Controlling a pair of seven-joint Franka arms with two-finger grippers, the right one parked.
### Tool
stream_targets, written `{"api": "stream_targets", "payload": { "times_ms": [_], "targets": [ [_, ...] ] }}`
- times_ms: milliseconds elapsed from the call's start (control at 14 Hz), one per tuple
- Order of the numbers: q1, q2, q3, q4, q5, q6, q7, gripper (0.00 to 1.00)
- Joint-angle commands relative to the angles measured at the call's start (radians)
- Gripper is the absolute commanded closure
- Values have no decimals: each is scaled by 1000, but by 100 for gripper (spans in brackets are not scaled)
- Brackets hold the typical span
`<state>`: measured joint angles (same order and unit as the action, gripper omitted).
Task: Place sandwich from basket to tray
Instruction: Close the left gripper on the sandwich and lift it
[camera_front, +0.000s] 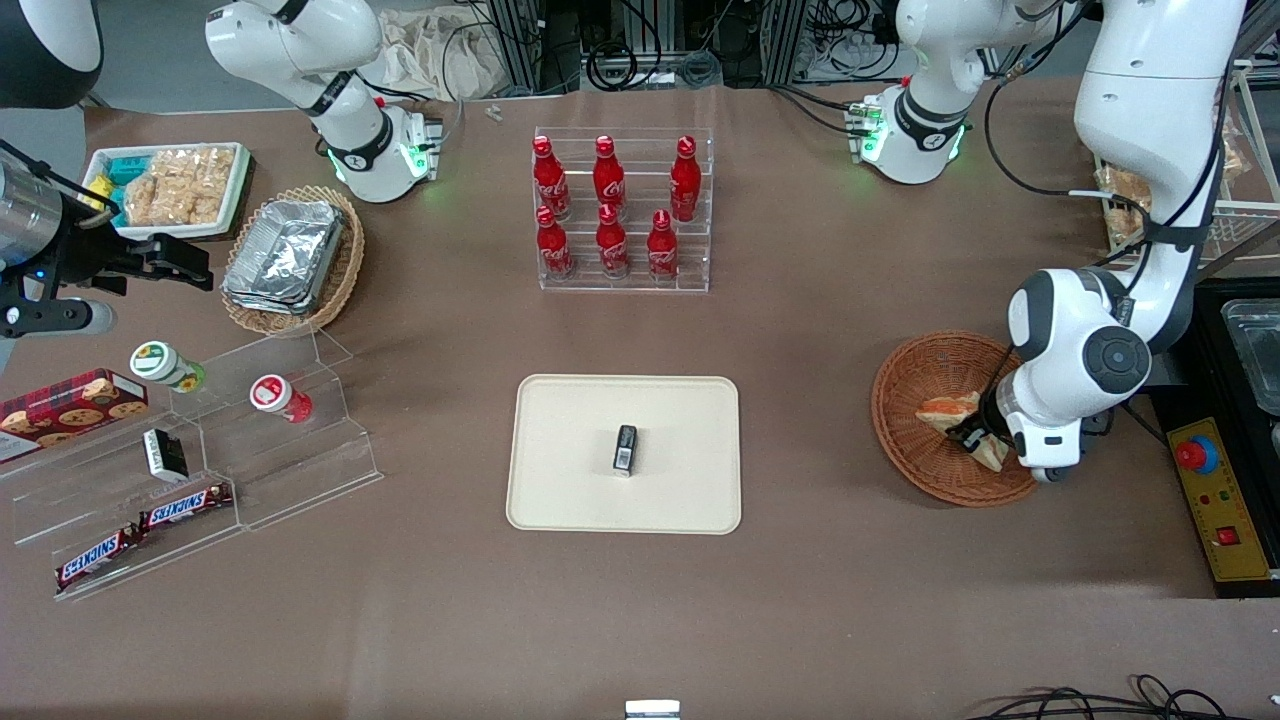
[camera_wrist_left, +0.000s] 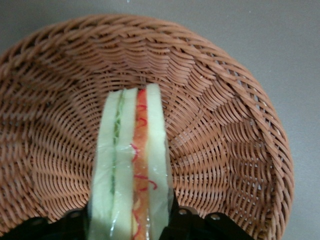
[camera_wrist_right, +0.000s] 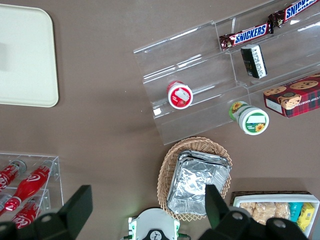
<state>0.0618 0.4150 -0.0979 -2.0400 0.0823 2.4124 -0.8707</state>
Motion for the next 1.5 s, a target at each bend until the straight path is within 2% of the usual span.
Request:
{"api": "stream_targets", "payload": {
  "times_ms": [0,286,714,929,1071,1286,1429],
  "targets": [
    [10,-22,-5,-9,37,20,-5,100],
    [12,-62,-5,0,39,-12,27,100],
    [-8,-191,-29,124,37,-310,131,100],
    [-14,-197,-91,289,36,-540,203,100],
    [-16,-182,-167,410,34,-660,210,100],
    [-39,-142,-262,493,34,-699,258,100],
    [-103,-85,-276,544,33,-699,332,100]
  ]
}}
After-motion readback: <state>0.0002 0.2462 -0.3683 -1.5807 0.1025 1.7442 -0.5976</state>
